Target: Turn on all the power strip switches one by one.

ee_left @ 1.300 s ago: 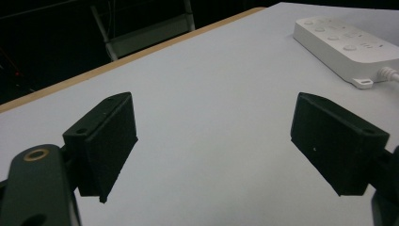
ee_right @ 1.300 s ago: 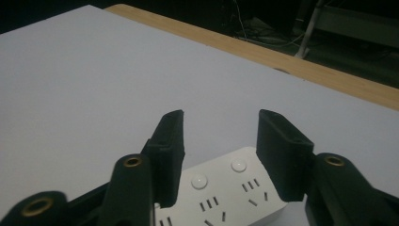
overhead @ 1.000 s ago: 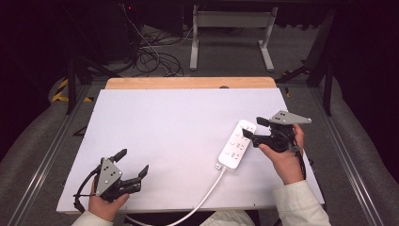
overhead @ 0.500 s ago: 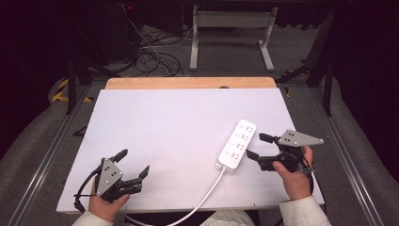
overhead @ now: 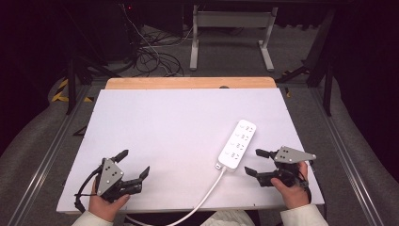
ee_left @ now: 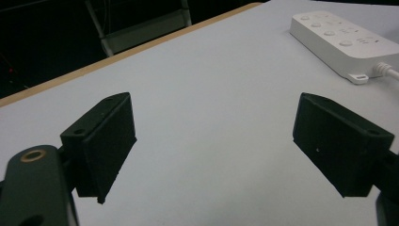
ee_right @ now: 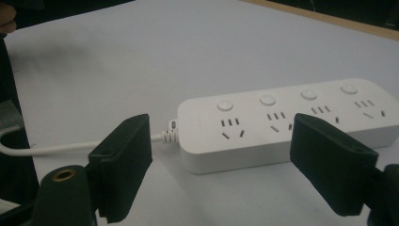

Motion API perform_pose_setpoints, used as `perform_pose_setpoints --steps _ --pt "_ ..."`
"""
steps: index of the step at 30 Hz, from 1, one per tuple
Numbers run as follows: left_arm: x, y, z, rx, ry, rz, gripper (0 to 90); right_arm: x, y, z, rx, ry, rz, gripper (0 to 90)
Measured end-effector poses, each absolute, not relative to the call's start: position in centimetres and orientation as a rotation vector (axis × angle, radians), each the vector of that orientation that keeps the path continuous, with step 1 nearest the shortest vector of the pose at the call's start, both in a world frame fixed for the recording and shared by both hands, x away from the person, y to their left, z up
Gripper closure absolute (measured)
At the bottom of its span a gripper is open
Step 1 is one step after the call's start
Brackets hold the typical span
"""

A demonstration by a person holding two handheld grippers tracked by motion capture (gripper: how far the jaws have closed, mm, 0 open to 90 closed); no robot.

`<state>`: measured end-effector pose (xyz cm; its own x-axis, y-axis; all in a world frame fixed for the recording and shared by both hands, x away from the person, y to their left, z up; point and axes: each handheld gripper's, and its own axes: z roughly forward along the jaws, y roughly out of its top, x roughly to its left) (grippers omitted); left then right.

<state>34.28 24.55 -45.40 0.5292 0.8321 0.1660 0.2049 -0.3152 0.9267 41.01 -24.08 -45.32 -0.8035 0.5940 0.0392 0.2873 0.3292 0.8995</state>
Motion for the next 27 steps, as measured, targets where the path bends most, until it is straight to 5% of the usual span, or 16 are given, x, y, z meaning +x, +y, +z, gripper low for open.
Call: perform_pose_setpoints --steps 27 --pt "34.2 24.7 -45.6 1.829 0.855 0.82 14.0 40.3 -23.1 -47.6 0.763 2.339 1.334 18.7"
